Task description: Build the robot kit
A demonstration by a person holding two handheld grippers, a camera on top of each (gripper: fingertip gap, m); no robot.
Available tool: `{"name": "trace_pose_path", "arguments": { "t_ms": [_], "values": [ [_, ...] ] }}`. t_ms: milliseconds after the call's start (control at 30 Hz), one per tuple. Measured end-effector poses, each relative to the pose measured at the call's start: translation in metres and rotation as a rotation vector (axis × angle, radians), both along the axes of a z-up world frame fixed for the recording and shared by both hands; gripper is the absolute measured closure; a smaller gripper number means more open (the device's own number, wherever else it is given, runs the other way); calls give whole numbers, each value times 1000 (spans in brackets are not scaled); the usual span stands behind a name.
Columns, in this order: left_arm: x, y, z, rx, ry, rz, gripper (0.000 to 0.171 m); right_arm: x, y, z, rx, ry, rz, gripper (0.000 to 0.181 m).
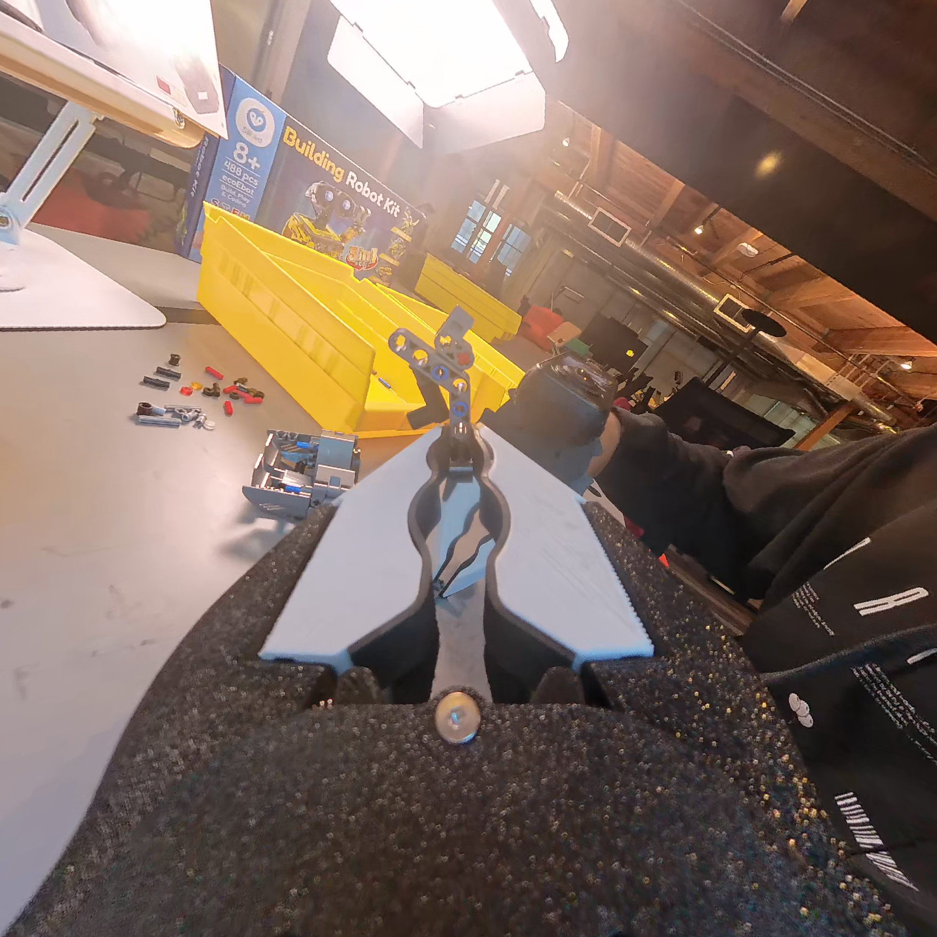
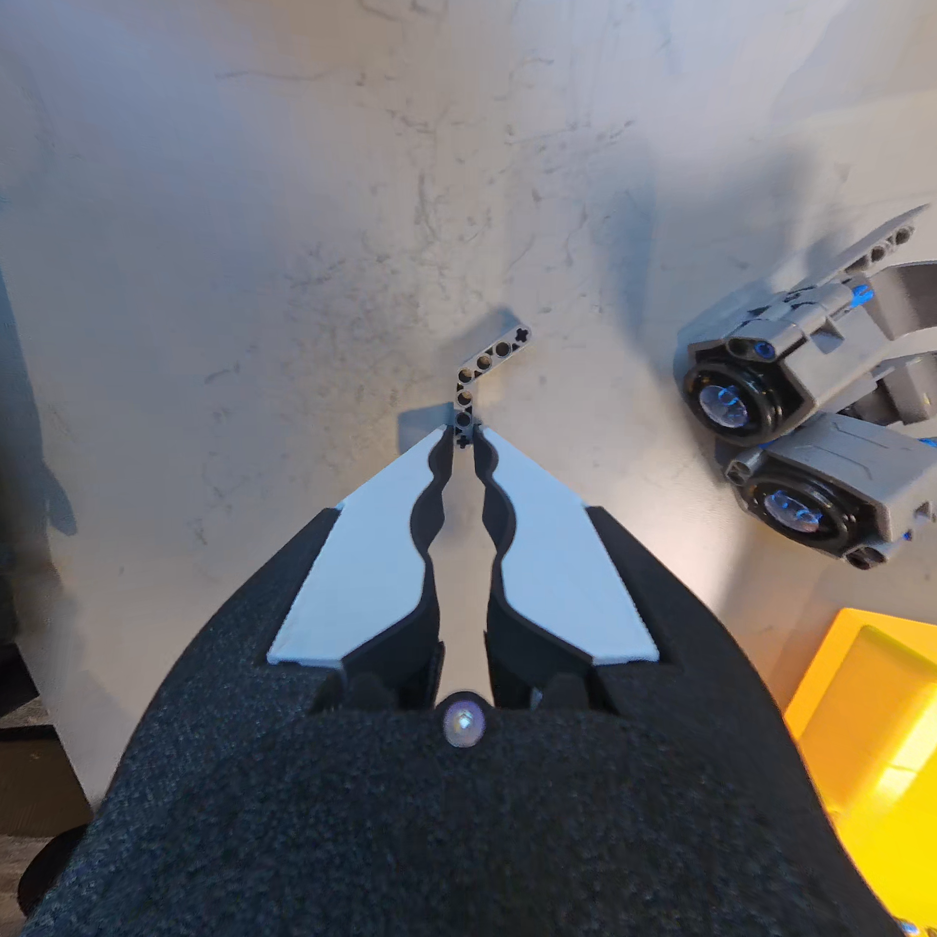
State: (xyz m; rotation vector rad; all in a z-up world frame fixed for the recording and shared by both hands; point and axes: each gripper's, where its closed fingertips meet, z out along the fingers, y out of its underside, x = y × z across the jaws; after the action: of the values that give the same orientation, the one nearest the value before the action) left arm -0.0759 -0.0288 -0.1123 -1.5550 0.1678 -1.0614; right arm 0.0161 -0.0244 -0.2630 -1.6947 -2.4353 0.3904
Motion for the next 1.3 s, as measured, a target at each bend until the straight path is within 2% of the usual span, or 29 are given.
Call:
{"name": "trace_pose_path", "arguments": {
  "t_ms": [133,200,300,400,500,633,1100,1300],
  "values": [
    [2,0,-3,-9,-6,-9,165,0,0,1,-33,63,-18,176],
    [4,0,-2,-9,-17,-20,165,-6,-1,10,-157,192,-83,176],
    [7,-2,0,-2,-63,-54,165,-27,4,67,-487,584,-241,176],
    [18,-5,0,-12,-139,-122,165,-28,12,128,-821,958,-327,176],
    [35,-9,-4,-39,-213,-204,165,-26,11,150,-1075,1133,-357,176],
    [45,-8,-10,-74,-283,-248,165,-29,3,150,-1223,1139,-361,176],
    [45,-6,-14,-76,-265,-231,165,-33,2,139,-1209,1123,-382,176],
    [45,-5,-19,-74,-188,-196,165,-34,4,133,-1159,1120,-407,176]
  ]
}}
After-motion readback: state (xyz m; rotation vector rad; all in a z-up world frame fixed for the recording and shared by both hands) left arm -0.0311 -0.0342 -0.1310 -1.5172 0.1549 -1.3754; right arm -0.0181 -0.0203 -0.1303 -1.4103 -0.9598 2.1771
